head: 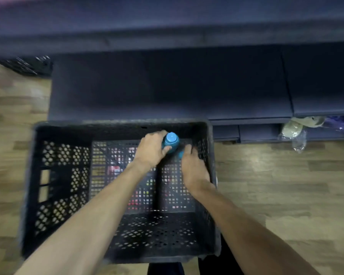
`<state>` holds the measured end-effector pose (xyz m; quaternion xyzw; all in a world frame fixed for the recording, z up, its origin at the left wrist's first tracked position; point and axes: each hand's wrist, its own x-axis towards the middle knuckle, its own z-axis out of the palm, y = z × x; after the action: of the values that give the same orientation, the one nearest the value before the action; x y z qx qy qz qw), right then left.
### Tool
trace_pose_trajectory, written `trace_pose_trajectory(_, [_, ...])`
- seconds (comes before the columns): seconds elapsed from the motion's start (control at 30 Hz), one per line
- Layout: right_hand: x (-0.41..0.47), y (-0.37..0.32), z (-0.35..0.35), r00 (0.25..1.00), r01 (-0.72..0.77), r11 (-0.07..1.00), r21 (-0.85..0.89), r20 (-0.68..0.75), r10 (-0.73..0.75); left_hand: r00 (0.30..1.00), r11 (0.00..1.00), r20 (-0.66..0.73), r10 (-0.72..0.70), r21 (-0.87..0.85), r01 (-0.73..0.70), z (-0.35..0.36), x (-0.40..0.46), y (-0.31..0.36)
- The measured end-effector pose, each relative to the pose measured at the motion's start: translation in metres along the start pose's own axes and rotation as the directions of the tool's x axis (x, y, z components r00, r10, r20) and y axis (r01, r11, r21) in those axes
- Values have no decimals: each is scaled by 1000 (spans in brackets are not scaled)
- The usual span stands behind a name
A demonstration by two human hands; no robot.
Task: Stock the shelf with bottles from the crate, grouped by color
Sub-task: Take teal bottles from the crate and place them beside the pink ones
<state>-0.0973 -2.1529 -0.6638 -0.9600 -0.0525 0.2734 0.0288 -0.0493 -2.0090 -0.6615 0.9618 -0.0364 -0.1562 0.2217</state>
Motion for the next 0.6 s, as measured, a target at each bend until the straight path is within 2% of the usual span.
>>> trace_pose_trajectory(0.03, [-13, 2, -20, 1000, 25, 997, 70, 4, -26, 1000, 1000, -10, 8, 10, -8, -15, -6, 2])
trace_pose_trajectory(0.1, [-21, 4, -56, 994, 48, 993, 112, -103, -36, 999, 999, -15, 34, 32, -34, -46, -16, 8])
trace_pose_trajectory(0.17, [-27, 6, -82, 990, 29, 985, 170, -144, -4, 998, 996, -19, 65, 61, -64, -76, -24, 14])
trace_pose_trajectory(0.27, [-45, 8, -127, 971, 116, 961, 252, -231, -56, 993, 992, -49, 103, 78, -99, -122, -33, 26])
trace_pose_trajectory(0.6, [-113, 10, -272, 874, 358, 885, 299, -441, -204, 955, 957, -150, 256, 178, -228, -270, -60, 74])
